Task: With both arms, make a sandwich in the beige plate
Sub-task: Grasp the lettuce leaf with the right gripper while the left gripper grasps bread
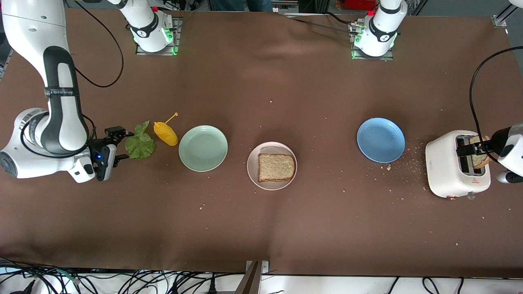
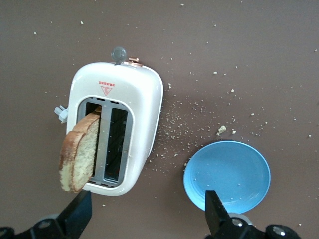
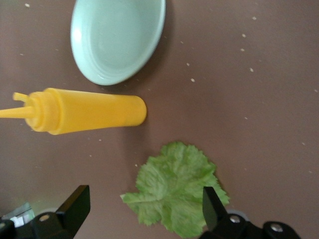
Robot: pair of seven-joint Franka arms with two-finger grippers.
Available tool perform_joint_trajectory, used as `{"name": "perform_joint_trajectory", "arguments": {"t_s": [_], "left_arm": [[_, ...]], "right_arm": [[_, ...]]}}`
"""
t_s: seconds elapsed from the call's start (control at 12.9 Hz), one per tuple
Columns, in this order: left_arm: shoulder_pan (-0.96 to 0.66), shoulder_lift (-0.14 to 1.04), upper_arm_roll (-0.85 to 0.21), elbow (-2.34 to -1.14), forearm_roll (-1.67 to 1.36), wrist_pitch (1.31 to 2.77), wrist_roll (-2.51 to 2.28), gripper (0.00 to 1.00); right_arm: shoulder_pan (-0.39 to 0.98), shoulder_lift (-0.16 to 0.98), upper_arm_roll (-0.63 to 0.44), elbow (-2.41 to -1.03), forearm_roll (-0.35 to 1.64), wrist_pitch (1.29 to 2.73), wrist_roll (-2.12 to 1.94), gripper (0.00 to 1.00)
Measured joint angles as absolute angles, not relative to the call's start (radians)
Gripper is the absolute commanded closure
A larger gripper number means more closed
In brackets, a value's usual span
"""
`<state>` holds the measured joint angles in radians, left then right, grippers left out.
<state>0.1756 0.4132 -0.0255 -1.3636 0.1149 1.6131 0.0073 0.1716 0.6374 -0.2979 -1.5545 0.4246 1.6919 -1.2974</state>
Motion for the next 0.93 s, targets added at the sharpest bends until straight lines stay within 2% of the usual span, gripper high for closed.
{"name": "perform_joint_trajectory", "arguments": {"t_s": [0.31, 0.78, 0.85, 0.93], "left_arm": [[0.269, 0.425, -0.024, -1.378, 0.115, 1.628, 0.138, 0.00], [0.330, 0.451, -0.024, -1.444, 0.115, 1.713, 0.207, 0.00], [0.332, 0.458, -0.024, -1.450, 0.115, 1.720, 0.208, 0.05], [0.333, 0.468, -0.024, -1.454, 0.115, 1.729, 0.208, 0.15]], "right_arm": [[0.187, 0.638, -0.300, -1.686, 0.381, 1.880, -1.189, 0.00], [0.199, 0.636, -0.306, -1.804, 0.379, 1.958, -1.022, 0.01], [0.200, 0.636, -0.306, -1.813, 0.378, 1.963, -1.007, 0.10], [0.201, 0.636, -0.306, -1.822, 0.378, 1.966, -0.989, 0.21]]}}
